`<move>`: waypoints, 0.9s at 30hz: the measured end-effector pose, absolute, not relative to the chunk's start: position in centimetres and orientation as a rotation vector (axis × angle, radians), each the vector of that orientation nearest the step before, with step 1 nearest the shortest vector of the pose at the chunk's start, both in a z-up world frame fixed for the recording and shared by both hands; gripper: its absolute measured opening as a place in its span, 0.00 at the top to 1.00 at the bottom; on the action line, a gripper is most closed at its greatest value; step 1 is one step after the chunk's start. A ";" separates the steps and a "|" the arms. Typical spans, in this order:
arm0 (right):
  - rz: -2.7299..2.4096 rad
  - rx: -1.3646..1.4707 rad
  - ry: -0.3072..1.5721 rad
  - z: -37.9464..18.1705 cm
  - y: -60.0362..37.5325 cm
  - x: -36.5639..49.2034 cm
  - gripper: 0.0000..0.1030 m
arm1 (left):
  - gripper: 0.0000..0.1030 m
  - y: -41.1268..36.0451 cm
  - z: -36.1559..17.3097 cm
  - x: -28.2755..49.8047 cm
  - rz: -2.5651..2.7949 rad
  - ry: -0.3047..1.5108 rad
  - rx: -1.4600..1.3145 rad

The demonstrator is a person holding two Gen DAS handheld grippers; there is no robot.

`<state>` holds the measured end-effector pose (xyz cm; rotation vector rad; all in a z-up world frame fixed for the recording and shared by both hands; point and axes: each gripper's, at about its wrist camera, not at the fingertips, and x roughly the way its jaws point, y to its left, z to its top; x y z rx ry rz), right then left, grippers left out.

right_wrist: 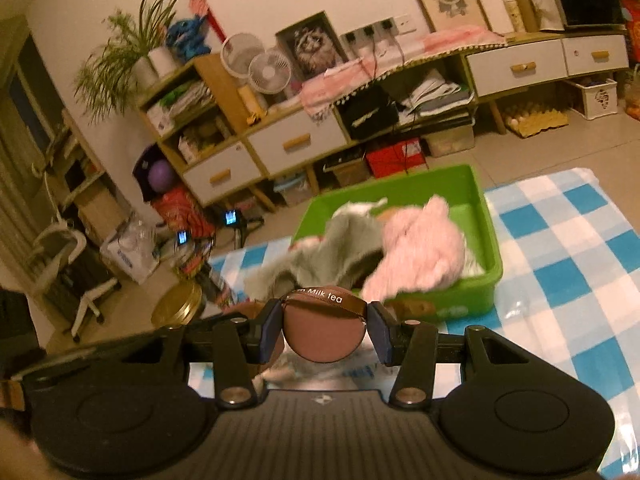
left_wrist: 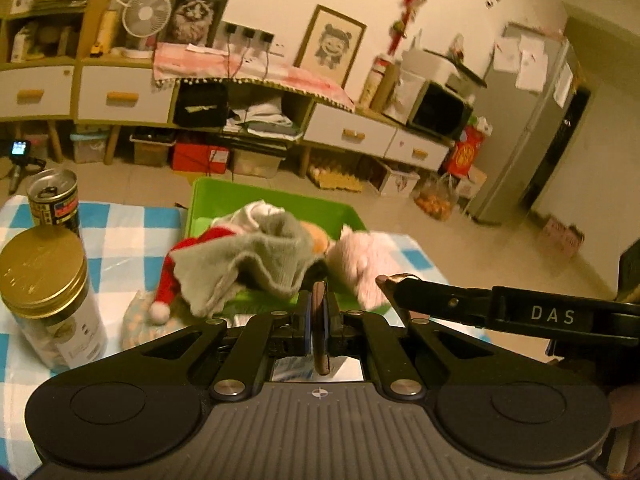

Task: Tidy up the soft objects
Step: 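Carry both brown coasters into the green bin and open both tools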

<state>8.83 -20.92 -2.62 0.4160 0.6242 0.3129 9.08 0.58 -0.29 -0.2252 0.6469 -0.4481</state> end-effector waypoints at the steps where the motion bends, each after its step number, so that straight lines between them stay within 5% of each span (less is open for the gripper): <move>1: 0.306 0.430 0.616 -2.4 -21.1 9.1 0.85 | 0.99 0.6 -0.1 9.4 -0.442 0.639 -0.236; 13: 0.247 0.587 0.591 -2.7 -21.1 14.5 0.85 | 0.99 0.8 0.8 16.3 -0.366 0.575 -0.435; 27: 0.201 0.602 0.683 -6.9 -20.5 18.7 0.85 | 0.98 1.3 -5.7 20.8 -0.291 0.726 -0.418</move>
